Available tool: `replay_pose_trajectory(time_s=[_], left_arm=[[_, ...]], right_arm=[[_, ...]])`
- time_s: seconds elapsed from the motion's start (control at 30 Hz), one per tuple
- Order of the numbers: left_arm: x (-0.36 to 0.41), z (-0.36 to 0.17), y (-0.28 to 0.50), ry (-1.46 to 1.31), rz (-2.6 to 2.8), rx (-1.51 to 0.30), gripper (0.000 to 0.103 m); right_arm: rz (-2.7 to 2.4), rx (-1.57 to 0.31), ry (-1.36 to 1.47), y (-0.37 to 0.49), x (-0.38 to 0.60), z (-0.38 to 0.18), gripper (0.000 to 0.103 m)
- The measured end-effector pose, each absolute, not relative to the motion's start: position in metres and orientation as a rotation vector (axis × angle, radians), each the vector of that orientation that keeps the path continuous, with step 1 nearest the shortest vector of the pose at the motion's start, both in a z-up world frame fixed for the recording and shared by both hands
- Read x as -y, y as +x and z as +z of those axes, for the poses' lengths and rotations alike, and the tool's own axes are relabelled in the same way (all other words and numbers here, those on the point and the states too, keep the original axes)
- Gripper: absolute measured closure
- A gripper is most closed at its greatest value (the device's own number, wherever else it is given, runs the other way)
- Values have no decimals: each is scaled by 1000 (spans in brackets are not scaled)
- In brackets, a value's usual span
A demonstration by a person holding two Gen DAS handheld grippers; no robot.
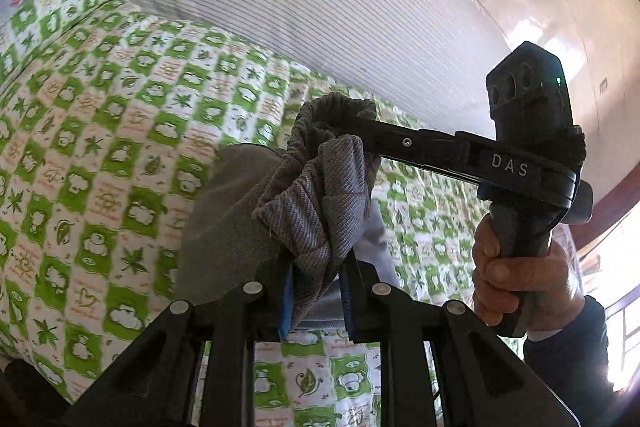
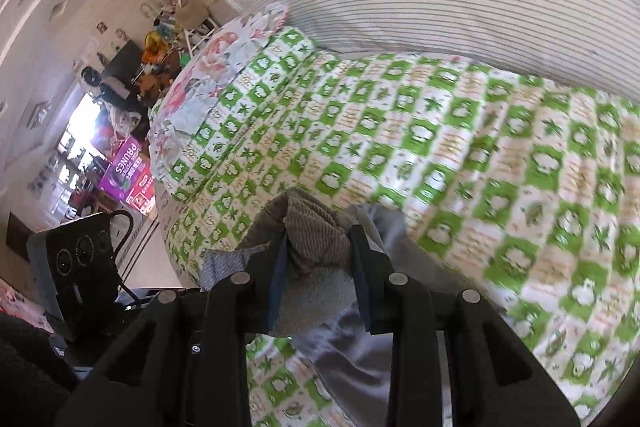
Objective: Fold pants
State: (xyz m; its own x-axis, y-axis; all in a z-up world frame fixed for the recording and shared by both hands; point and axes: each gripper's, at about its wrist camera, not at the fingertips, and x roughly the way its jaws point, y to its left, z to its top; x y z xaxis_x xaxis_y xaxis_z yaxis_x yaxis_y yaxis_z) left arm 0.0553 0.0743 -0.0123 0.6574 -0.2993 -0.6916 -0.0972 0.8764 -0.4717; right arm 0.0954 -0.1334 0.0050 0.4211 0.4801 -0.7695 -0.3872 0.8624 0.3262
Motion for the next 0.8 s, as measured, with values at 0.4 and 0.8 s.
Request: replay_pose_trajectory(time_s=[0.4, 0.8], left_arm=[[-24, -24, 77, -364, -118, -891, 84], [0, -40, 78, -324, -191, -926, 62]], right_arm=[[509, -950, 195, 84, 189, -19, 71], [420, -956, 315, 63, 241, -42, 67]])
